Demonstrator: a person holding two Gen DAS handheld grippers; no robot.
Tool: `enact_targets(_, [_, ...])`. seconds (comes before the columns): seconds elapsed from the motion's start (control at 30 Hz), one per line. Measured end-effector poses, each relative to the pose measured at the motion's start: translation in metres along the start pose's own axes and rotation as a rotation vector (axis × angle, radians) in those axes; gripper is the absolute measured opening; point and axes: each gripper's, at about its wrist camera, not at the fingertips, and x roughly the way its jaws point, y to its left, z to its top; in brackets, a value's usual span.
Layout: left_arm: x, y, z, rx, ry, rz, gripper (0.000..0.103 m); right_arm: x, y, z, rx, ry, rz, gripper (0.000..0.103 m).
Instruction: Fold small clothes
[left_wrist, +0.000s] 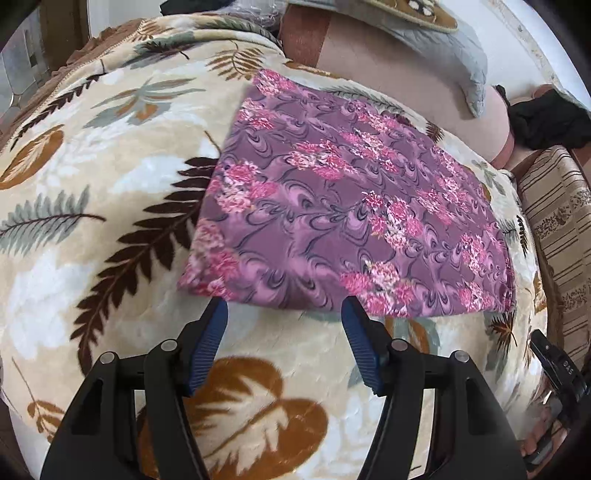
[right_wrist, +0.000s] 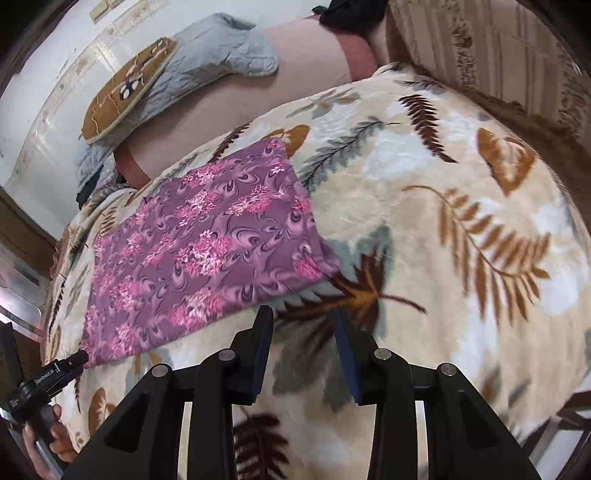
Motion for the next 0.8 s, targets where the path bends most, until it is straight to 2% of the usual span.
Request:
enact_targets(0.3, [-0.023, 0.014, -0.018, 0.017, -0.051, 0.02, 0.063, -0.034, 0.008, 0.0, 0.014, -0.052, 0.02, 0.037])
enact_targets(0.6, [-0.027, 0.045, -0.029, -0.001, -0.023, 0.039, 0.063, -0.073, 0.035, 0.019, -0.014, -0.129, 0.088, 0.04])
enact_targets(0.8, [-0.028, 0.042, -0.024, -0.007, 0.004, 0.025, 0.063, -0.1, 0.036, 0.038, 0.008, -0.183, 0.166, 0.043])
